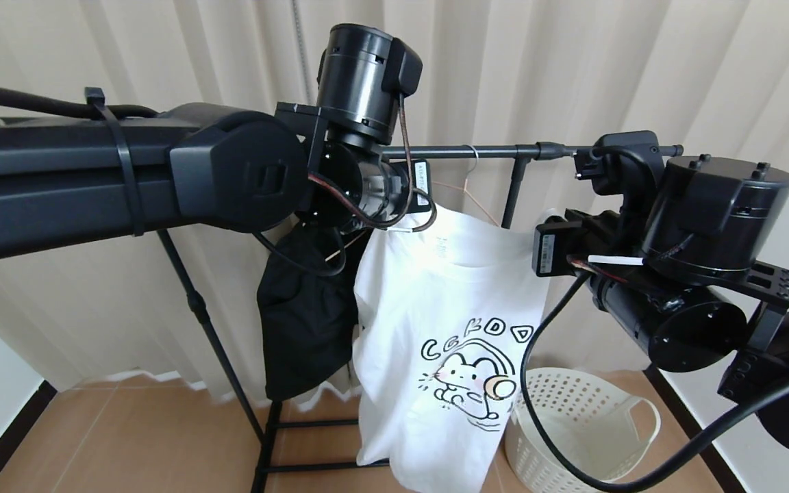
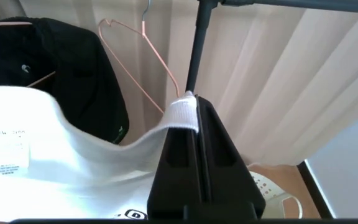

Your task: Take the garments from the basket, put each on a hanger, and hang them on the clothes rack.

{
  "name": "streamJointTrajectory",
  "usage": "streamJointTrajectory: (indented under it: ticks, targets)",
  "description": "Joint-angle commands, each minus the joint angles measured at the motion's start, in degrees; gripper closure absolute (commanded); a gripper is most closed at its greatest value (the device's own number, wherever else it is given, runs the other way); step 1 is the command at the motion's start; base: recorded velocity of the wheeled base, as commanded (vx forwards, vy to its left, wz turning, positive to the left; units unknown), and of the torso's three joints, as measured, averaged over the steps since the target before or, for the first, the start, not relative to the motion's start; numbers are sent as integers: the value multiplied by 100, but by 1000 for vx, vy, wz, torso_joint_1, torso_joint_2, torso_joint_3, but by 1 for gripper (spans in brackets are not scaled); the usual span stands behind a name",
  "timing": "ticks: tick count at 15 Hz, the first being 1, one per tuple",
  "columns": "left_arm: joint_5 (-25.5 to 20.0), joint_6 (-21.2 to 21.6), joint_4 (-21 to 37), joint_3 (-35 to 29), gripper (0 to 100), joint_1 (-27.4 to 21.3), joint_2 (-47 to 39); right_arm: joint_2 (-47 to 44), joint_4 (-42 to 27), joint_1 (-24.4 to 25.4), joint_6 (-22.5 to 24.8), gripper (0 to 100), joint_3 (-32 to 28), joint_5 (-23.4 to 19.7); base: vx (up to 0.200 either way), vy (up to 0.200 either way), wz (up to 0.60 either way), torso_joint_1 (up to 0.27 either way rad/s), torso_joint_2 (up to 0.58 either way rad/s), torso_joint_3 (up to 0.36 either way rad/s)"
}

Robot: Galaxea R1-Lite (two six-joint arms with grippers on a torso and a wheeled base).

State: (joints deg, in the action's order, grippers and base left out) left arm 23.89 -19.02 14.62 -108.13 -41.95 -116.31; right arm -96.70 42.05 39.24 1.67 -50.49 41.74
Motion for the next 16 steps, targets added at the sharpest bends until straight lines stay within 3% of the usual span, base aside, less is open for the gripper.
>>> streamJointTrajectory:
  ticks: [1,5,7,11,14,16]
  targets:
    - [1,30,-3,-270,100,-59,-67,125,5,5,211,0,294,-61,0,0,0,0,0,0]
    - [1,74,6,-646,100,-252,-76,336,5,13,800,0,1147,-702,0,0,0,0,0,0]
    - [1,91,6,-646,100,-323,-94,432,41,40,967,0,1578,-1291,0,0,0,0,0,0]
    - [10,161,-3,-646,100,-340,-94,714,58,49,1011,0,2061,-2662,0,0,0,0,0,0]
    - [116,188,-38,-646,100,-340,-94,872,67,49,1028,0,2298,-3365,0,0,0,0,0,0]
    - [124,188,-47,-646,100,-349,-111,872,67,66,1020,0,2307,-3471,0,0,0,0,0,0]
